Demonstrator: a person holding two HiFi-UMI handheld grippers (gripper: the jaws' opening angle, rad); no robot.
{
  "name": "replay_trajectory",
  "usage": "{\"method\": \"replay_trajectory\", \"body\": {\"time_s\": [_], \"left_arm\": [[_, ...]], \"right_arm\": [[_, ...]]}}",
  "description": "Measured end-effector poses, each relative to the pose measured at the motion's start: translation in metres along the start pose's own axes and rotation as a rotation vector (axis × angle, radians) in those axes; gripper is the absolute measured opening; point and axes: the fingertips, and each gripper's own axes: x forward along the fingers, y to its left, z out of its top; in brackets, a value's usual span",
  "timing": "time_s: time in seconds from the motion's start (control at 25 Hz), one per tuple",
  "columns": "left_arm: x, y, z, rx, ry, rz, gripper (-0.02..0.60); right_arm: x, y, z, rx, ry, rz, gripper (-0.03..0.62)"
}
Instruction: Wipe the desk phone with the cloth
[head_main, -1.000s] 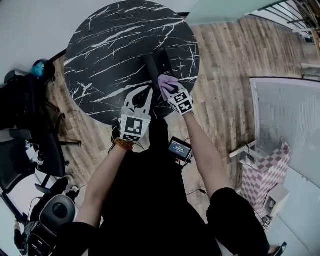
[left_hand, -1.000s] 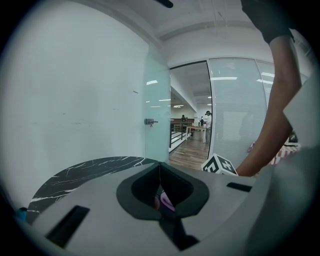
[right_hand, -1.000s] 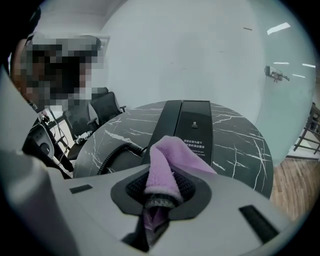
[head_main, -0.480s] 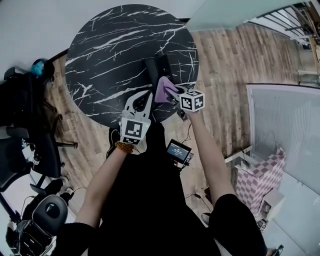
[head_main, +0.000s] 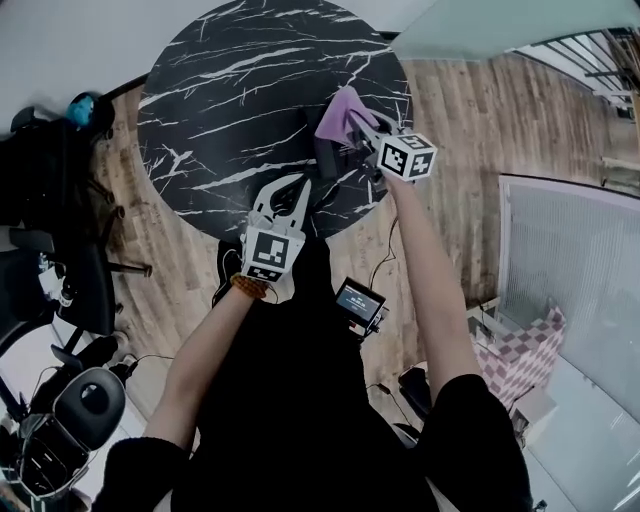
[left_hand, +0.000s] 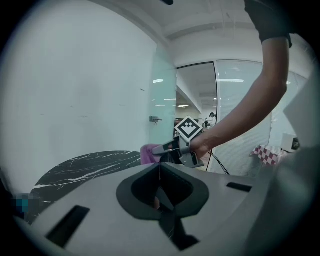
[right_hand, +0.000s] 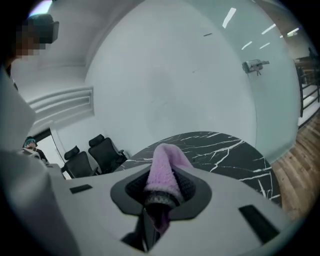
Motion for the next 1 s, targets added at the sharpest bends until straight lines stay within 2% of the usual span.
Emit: {"method": "replay_trajectory", "body": {"time_s": [0.12, 0.4, 0.64, 1.0], "left_arm": [[-0.003, 0.001, -0.006, 0.000, 0.006, 0.000, 0.014], [-0.007, 0.003, -0.011, -0.003, 0.018, 0.001, 0.014], [-0.010, 0.001, -0.011, 0.004, 0.018, -0.004, 0.014], [-0.011, -0.007, -0.010, 0.023, 0.031, -0.014, 0.014]], "right_arm": [[0.012, -0.017, 0.004, -0.099, 0.045, -0.052, 0.074], [0.032, -0.025, -0.025, -0.266, 0.228, -0.083, 0.074], [0.039, -0.023, -0.038, -0.319, 0.252, -0.123, 0.074], [0.033, -0.021, -0.051, -0.353, 0.274, -0.095, 0.074]]}}
